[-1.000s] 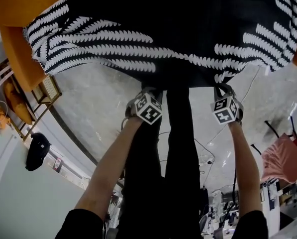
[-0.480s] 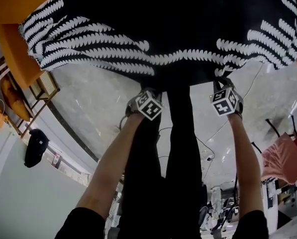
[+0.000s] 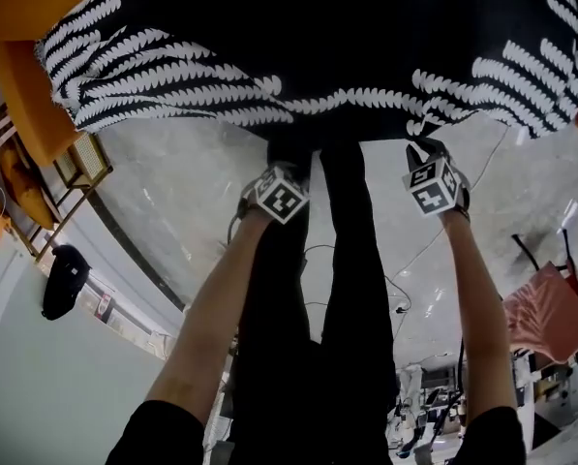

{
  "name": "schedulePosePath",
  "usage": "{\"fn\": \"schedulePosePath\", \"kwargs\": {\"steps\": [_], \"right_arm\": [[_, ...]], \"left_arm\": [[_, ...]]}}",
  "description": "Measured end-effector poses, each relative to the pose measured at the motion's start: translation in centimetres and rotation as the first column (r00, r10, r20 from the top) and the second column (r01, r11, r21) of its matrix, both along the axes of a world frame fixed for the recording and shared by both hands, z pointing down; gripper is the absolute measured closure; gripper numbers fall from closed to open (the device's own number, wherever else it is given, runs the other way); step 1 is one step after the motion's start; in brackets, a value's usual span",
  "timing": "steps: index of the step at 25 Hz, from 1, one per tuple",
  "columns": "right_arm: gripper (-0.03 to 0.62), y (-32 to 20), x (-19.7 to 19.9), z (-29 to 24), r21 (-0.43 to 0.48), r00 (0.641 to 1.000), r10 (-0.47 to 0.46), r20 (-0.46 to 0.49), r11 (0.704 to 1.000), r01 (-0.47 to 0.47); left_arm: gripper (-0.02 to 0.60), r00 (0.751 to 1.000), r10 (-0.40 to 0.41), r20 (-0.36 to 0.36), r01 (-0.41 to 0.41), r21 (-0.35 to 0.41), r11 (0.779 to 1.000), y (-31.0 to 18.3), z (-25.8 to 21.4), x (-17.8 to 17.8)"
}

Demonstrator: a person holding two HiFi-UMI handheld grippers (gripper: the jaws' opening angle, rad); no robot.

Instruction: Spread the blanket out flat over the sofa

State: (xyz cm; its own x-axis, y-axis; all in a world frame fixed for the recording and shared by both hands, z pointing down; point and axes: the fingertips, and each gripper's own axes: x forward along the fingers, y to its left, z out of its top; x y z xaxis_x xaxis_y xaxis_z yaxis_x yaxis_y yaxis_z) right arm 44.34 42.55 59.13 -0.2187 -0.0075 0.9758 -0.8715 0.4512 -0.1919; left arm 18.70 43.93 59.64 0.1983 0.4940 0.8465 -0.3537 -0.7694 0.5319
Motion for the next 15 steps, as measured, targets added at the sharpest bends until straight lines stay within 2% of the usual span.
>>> {"fn": "schedulePosePath", "kwargs": {"steps": [8, 15], "right_arm": [[0.525, -2.2, 1.0, -2.1, 0.041, 1.0, 0.012, 0.011, 0.999, -0.013], [0.525, -5.0, 0.3, -6.6, 0.108, 0.999, 0.013, 0.048, 0.994, -0.018]], "left_arm": [[0.449, 0.998, -0.051, -0.029, 0.053, 0.074, 0.996, -3.0, -2.2, 2.8], [0.449, 0.992, -0.1, -0.08, 0.111, 0.154, 0.982, -6.8, -7.2, 5.4]]}}
